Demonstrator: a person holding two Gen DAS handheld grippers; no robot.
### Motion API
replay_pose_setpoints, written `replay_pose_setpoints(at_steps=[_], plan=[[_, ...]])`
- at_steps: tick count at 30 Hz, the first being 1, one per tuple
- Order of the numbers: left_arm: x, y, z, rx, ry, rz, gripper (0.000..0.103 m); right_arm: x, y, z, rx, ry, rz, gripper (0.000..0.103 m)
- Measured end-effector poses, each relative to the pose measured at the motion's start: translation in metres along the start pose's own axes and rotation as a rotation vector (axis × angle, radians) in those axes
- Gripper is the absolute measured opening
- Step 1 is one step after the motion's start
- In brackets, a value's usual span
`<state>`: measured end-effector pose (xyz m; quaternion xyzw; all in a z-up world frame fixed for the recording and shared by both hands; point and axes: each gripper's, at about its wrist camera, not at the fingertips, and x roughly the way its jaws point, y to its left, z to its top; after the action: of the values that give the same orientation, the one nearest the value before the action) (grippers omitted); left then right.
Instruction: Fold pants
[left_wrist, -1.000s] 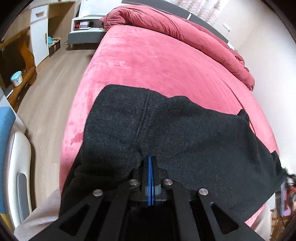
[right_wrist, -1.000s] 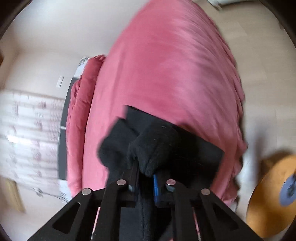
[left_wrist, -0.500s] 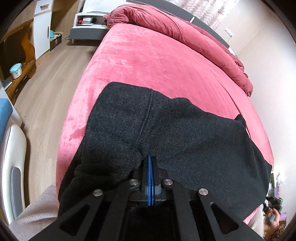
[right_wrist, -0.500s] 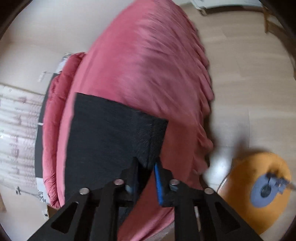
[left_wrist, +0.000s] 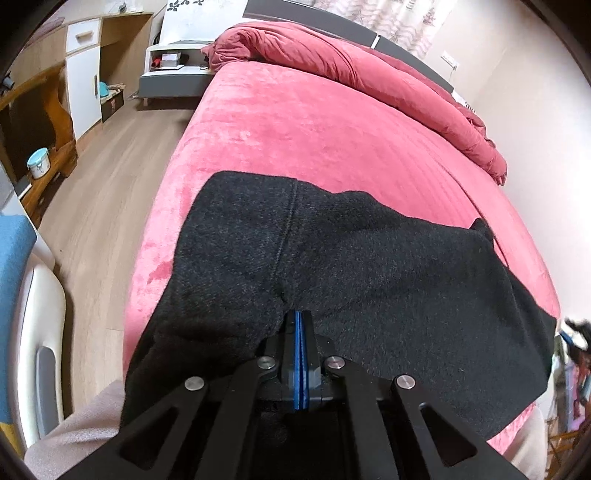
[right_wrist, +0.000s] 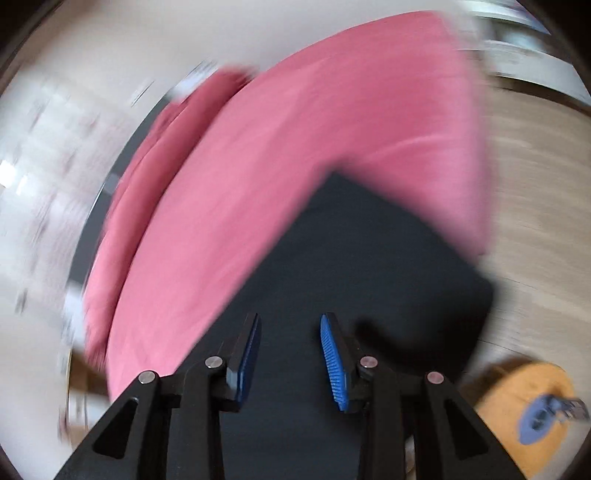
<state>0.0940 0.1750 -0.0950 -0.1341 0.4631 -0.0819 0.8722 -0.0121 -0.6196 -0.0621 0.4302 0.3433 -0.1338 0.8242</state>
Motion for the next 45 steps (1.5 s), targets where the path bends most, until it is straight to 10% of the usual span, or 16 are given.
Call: replay_pose_setpoints(at_steps=[10, 23, 25, 26, 34, 36, 40, 42, 45], plan=[[-0.015, 0.005, -0.013, 0.03, -0.022, -0.02, 0.003, 0.175, 0.246, -0.098, -0.429, 0.487, 0.289, 0.038], [-0.018, 0.005, -0.018, 0.036, -0.045, -0.059, 0.006, 0.27, 0.359, -0.193, -0.669, 0.798, 0.27, 0.042], [-0.017, 0.001, -0.019, 0.055, -0.047, -0.05, 0.008, 0.269, 0.37, -0.205, -0.745, 0.776, 0.25, 0.037], [-0.017, 0.001, -0.019, 0.057, -0.049, -0.05, 0.009, 0.268, 0.376, -0.206, -0.746, 0.752, 0.255, 0.015], [-0.012, -0.004, -0.022, 0.092, -0.073, -0.013, 0.009, 0.29, 0.379, -0.181, -0.594, 0.537, 0.197, 0.0], [-0.012, -0.004, -0.023, 0.095, -0.07, -0.011, 0.009, 0.301, 0.366, -0.158, -0.466, 0.419, 0.199, 0.0], [-0.022, 0.003, -0.02, 0.038, -0.082, -0.043, 0.009, 0.296, 0.352, -0.143, -0.372, 0.474, 0.287, 0.007], [-0.033, 0.01, -0.017, -0.017, -0.126, -0.069, 0.01, 0.271, 0.355, -0.149, -0.426, 0.499, 0.33, 0.031], [-0.043, 0.019, -0.005, -0.08, -0.177, -0.065, 0.041, 0.229, 0.359, -0.17, -0.589, 0.469, 0.308, 0.038]])
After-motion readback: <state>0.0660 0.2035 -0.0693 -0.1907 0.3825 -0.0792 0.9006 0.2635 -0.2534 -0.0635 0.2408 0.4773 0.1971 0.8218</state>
